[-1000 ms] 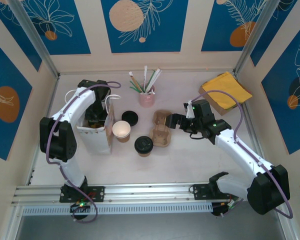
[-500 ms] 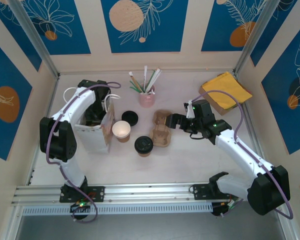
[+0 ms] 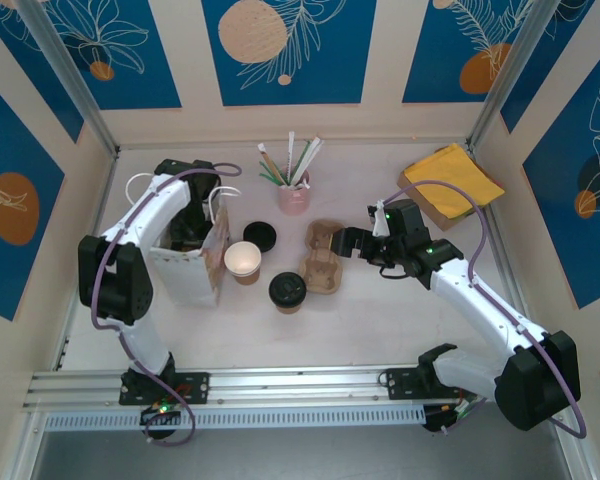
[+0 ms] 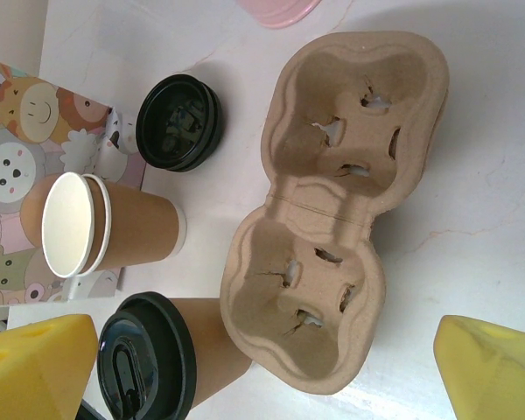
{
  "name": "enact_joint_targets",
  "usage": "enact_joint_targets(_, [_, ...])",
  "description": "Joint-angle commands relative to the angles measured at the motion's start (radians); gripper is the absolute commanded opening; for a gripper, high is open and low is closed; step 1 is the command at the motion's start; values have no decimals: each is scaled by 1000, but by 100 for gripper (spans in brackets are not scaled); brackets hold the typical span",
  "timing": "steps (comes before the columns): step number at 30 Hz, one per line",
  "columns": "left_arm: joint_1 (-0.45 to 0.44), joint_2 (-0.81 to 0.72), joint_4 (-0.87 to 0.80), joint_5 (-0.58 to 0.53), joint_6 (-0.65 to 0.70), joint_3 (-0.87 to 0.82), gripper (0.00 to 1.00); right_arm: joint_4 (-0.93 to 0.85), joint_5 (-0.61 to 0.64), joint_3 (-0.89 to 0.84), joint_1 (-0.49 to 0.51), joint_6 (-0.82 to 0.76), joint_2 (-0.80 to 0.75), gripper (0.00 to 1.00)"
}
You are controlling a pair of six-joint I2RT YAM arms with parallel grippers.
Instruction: Pack the takeout coffee
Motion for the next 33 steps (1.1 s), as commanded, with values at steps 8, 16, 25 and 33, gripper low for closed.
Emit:
enact_joint_targets(8, [0,-60,-24,22,-4,13,57,-21,14,-7,24,15,-30,99])
enact_joint_targets(16, [0,-62,-18,23,-3,25,57,-27,26,5,37,15,-30,99])
enact_joint_targets(25, [0,-61,-19,26,-5,42,58,-30,26,23,43,4,-21,99])
enact_joint_targets(33, [0,-75,-29,17,-10,63,61,-29,19,35,47,-5,-10,99])
